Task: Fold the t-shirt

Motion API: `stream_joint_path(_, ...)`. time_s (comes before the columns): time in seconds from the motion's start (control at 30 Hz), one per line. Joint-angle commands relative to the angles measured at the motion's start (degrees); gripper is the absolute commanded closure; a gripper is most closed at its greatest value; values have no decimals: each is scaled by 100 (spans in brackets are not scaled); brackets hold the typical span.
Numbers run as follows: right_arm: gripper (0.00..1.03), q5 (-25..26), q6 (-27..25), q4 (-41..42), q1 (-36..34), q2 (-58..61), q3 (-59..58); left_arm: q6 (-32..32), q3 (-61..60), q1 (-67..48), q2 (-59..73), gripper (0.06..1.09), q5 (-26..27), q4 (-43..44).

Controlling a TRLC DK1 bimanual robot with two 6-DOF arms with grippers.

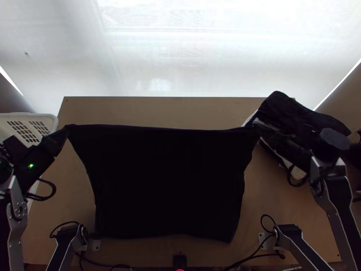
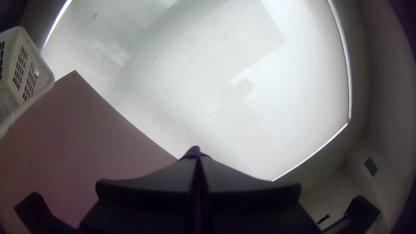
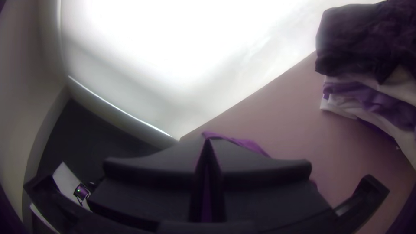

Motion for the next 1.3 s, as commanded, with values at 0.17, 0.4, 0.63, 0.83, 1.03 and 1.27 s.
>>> stream_joint_path(0.17, 100, 47, -361, 1335, -156, 2307, 266, 145, -750, 11, 1923, 105, -110, 1893)
stream_joint_path(0.4, 100, 170, -369, 1678, -200, 3485, 1074, 171, 68, -6, 3707, 105, -233, 2421)
stream_joint_path(0.63, 100, 214, -317, 1538, -323, 4346, 1830, 399, 832, -33, 5052, 105, -461, 2447)
stream_joint_path(0.83, 100, 214, -317, 1335, -446, 4891, 2217, 681, 1316, -6, 5878, 105, -488, 2421)
stream_joint_path(1.03, 100, 206, -369, 966, -384, 4943, 2138, 892, 1386, -138, 6045, 105, -488, 2104)
stream_joint_path(1.27, 100, 197, -466, 685, -200, 4381, 1303, 1252, 1237, -182, 5861, 105, -435, 1093)
